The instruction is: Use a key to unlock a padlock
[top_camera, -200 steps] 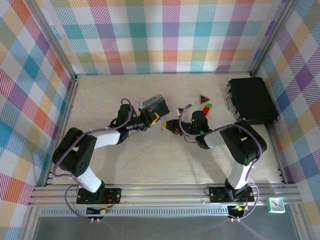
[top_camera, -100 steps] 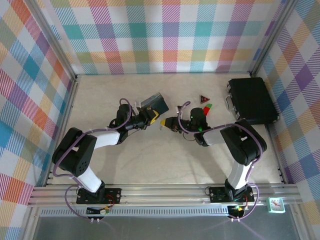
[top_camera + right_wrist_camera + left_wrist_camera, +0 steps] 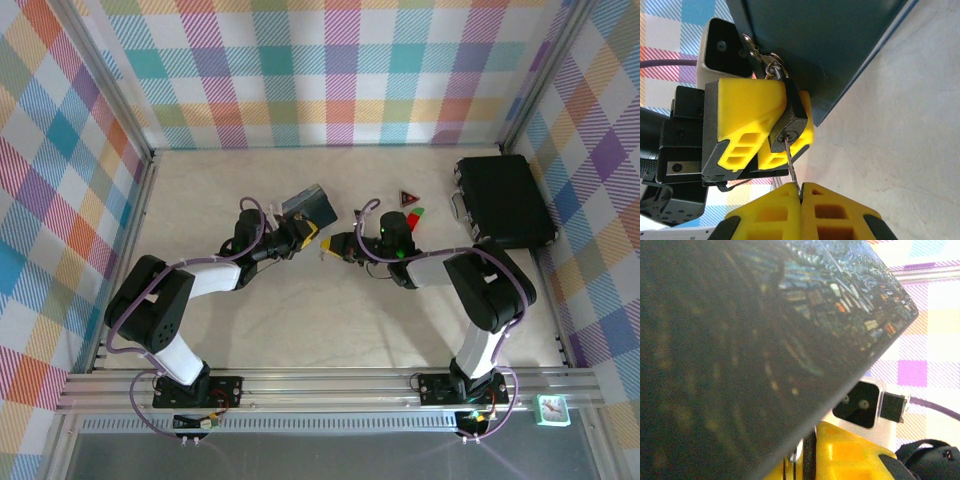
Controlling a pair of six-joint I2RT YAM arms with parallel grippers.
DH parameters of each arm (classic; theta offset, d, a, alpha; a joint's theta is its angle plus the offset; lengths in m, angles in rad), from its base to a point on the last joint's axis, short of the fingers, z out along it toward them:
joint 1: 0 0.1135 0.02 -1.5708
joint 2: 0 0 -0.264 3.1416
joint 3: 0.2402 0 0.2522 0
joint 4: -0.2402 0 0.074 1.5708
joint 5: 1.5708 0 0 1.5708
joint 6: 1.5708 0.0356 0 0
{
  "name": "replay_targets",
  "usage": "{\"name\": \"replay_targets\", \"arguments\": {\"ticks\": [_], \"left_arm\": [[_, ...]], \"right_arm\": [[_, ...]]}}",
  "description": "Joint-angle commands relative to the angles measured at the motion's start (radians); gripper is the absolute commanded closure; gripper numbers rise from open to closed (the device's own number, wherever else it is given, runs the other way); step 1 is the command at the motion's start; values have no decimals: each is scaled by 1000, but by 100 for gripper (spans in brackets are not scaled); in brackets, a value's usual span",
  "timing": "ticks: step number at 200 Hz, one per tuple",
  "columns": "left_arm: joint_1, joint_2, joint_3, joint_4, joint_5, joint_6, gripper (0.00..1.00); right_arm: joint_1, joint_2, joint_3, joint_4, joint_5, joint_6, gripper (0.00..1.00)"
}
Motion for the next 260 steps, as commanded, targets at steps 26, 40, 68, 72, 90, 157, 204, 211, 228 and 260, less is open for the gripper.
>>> {"name": "replay_targets", "arguments": {"ticks": [26, 40, 68, 72, 90, 157, 204, 211, 228, 260], "left_arm": [[-47, 3, -22, -11, 136, 88, 100], [-52, 4, -13, -9, 133, 85, 100], [-58, 12, -1, 15, 117, 45, 100], [-58, 13, -2, 23, 111, 33, 100], [-59, 17, -5, 58, 79, -30, 100], [-94, -33, -6, 48, -39, -113, 100], [-98, -34, 15, 56, 20, -128, 100], [-98, -35, 14, 59, 25, -132, 100], [-98, -37, 15, 63, 39, -138, 100], [-98, -23, 27, 121, 82, -146, 100]], "right_arm": [[-55, -60, 114, -76, -23, 69, 100], [-54, -49, 113, -67, -9, 95, 100], [-50, -11, 88, 17, 15, 147, 100], [-47, -7, 84, 24, 21, 148, 100], [-25, 1, 70, 40, 55, 144, 100], [21, -4, -7, 147, 229, 195, 100], [21, 35, 47, 73, 222, 121, 100], [23, 44, 52, 74, 223, 87, 100], [21, 56, 74, 48, 208, 6, 100], [16, 74, 103, 25, 188, 14, 100]]}}
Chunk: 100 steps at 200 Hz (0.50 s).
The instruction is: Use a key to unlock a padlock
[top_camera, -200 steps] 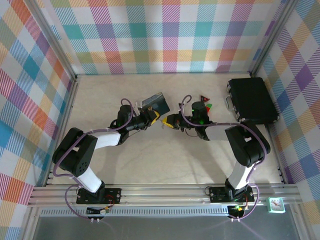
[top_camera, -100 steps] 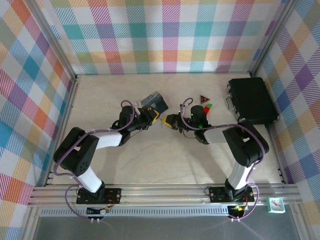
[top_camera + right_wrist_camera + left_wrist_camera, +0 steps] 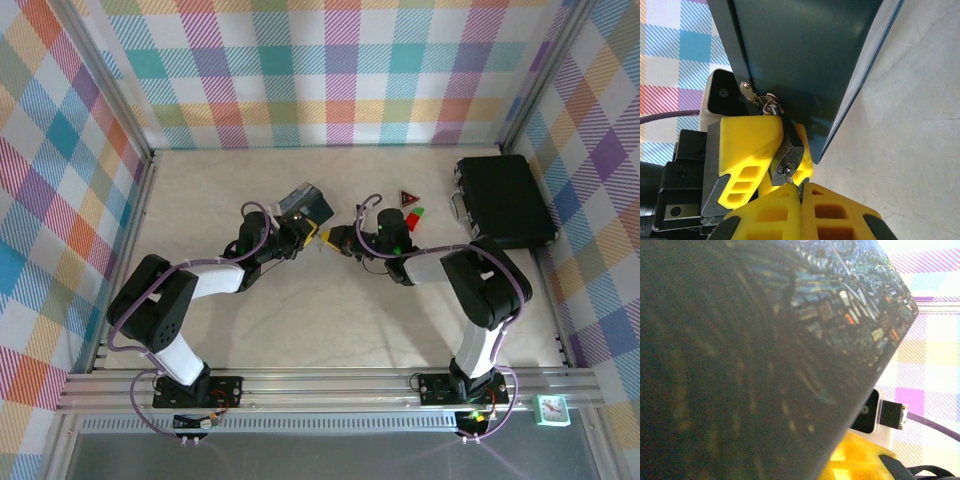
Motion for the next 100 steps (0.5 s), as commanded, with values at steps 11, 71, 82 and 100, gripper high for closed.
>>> {"name": "replay_targets", "arguments": {"ticks": [11, 71, 82, 100], "left_arm": [[-59, -23, 36, 120, 242, -35, 100], [-68, -9, 29, 138, 257, -29, 100], [-71, -4, 31, 143, 252, -27, 100], [-73, 3, 32, 157, 256, -17, 100]], "right_arm": [[-5, 46, 62, 29, 60, 3, 100], [17, 38, 65, 0, 170, 245, 100], [16, 41, 56, 19, 189, 290, 100], [7, 52, 53, 31, 178, 378, 100]]}}
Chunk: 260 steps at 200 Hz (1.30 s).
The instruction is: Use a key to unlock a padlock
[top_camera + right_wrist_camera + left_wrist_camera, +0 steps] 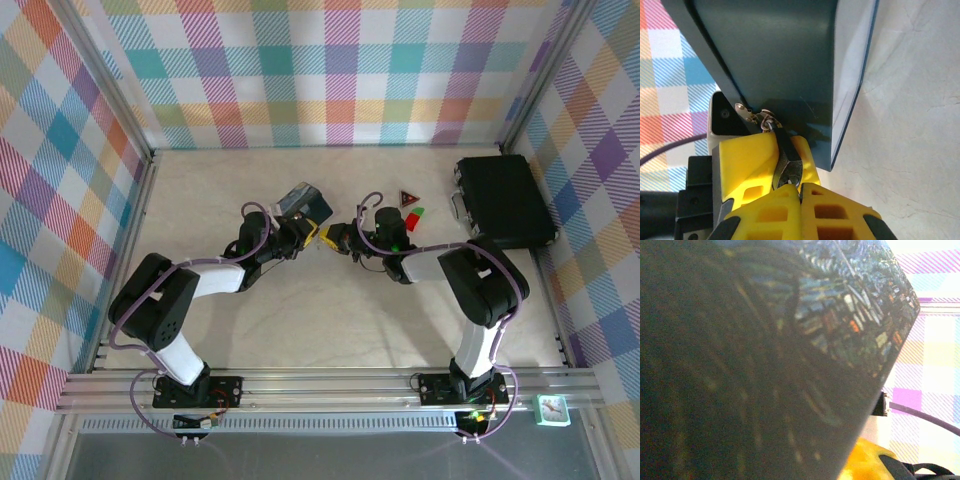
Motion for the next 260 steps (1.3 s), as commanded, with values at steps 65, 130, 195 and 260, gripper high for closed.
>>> {"name": "replay_targets", "arguments": {"ticks": [65, 130, 195, 260], "left_arm": [[-51, 73, -38, 364, 281, 127, 100], [-48, 219, -95, 609, 214, 167, 100], [-48, 268, -50, 606, 192, 178, 100], [-37, 212, -87, 456, 93, 202, 100]], "right_arm": [[-17, 96, 50, 376, -55, 705, 100], [28, 99, 146, 555, 94, 1171, 100], [37, 126, 95, 555, 122, 1128, 100], [-29, 205, 91, 454, -74, 720, 76]]}}
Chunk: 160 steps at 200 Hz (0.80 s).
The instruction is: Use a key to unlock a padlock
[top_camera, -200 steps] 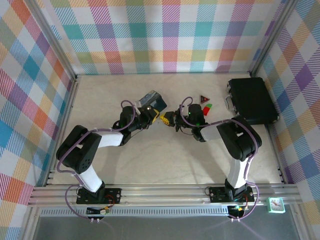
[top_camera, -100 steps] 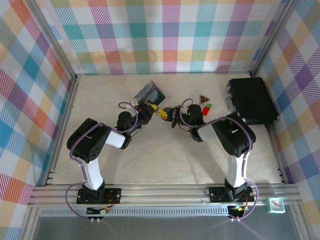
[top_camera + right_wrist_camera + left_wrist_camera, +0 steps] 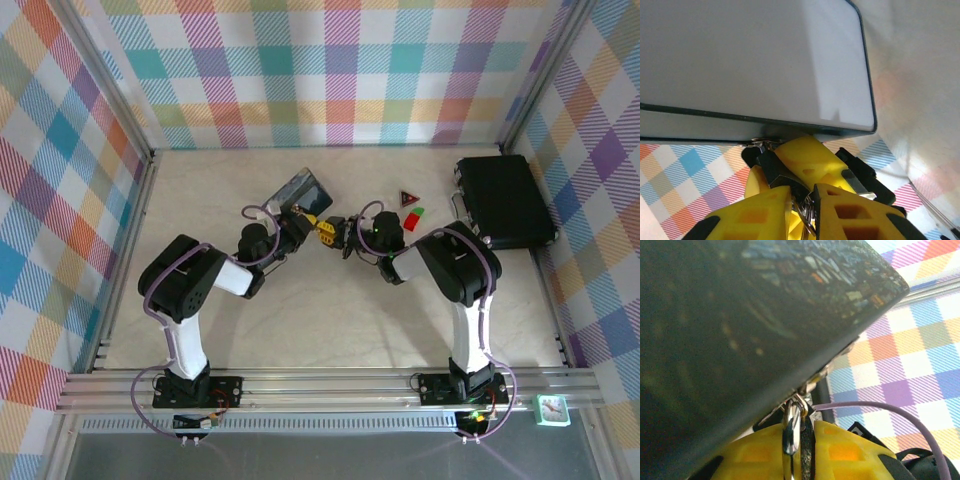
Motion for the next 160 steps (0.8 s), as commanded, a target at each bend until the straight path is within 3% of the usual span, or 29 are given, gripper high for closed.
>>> {"name": "replay_targets", "arguments": {"ticks": [1, 30, 56, 69, 86, 99, 120, 142, 160], "left_arm": [[-58, -20, -33, -56, 124, 31, 100], [-59, -20, -37, -55, 94, 11, 100], [-59, -68, -31, -168, 67, 38, 100], [-59, -102, -25, -275, 57, 74, 100], [-59, -134, -9, -404, 55, 123, 100], [-59, -146, -5, -481, 53, 145, 100], [-74, -156, 4, -585, 32, 181, 100], [-124, -164, 53, -767, -18, 265, 100], [-153, -161, 69, -813, -41, 300, 100]], "right_arm": [[-14, -20, 43, 82, -40, 2, 76], [-40, -65, 3, -89, -118, -209, 67], [-78, -137, -80, -205, -147, -417, 59], [-90, -200, -101, -361, -152, -579, 58], [-92, -300, -59, -726, -147, -848, 55], [-93, -376, 20, -1056, -92, -1092, 54], [-93, -446, 123, -1401, 44, -1336, 52], [-92, -471, 203, -1604, 164, -1486, 51], [-93, -481, 234, -1679, 221, -1547, 50]]}}
